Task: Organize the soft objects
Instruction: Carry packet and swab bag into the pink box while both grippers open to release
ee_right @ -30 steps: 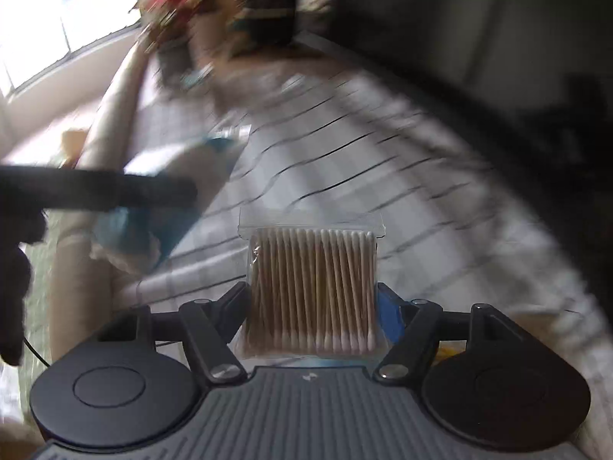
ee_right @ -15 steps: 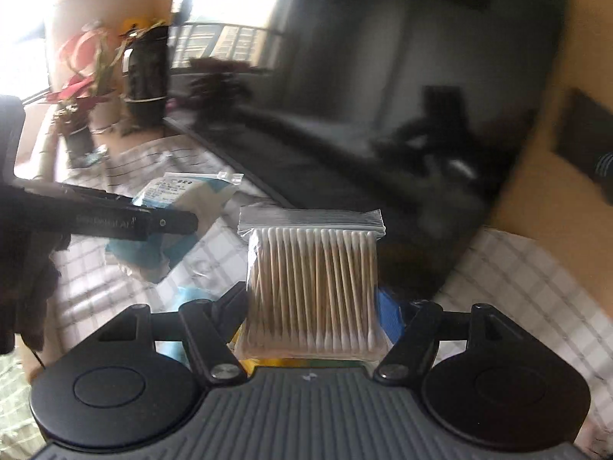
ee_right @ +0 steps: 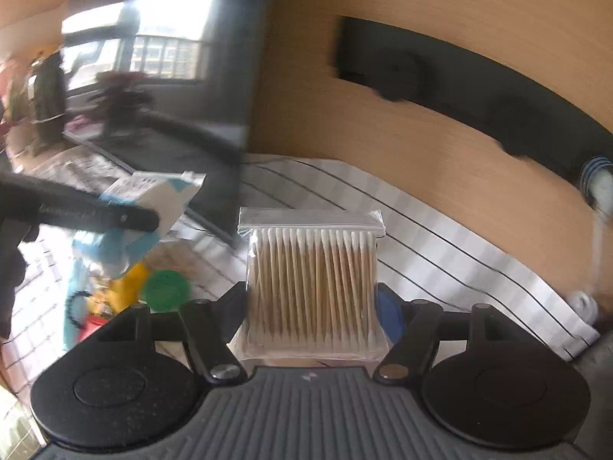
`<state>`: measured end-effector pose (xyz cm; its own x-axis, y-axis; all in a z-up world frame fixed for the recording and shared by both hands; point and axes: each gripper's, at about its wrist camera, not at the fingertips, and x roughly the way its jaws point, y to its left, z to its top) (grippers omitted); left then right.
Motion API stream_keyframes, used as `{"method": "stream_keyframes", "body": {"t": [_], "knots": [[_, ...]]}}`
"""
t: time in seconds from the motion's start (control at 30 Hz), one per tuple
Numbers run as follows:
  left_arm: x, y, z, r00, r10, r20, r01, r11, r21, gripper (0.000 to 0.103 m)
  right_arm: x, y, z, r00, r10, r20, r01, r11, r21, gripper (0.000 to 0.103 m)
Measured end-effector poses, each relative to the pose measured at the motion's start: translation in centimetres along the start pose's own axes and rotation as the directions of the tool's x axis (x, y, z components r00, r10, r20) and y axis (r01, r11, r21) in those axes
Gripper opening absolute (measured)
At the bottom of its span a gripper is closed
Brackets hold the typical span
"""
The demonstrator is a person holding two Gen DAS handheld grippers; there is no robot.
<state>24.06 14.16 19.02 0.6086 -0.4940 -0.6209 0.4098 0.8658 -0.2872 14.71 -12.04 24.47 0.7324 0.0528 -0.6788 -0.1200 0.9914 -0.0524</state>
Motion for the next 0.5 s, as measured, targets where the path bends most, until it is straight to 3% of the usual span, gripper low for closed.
{"method": "stream_keyframes", "body": {"t": [0.2,0.5], "knots": [[4.1,-6.6,-1.5,0.992,-0.081,-0.093,0.083,0.996,0.021,0.057,-0.7,-6.7,-3.0,0.997,-0.076,-0.020,0.078,0.991,0.105,0.070],[11.4,-16.2,-4.2,0.961,-0.147,-0.233,0.167,0.984,0.068,0.057,0.7,-13.3,-7.1,0.991,-0.118,-0.065,0.130,0.967,0.218,0.070]]}}
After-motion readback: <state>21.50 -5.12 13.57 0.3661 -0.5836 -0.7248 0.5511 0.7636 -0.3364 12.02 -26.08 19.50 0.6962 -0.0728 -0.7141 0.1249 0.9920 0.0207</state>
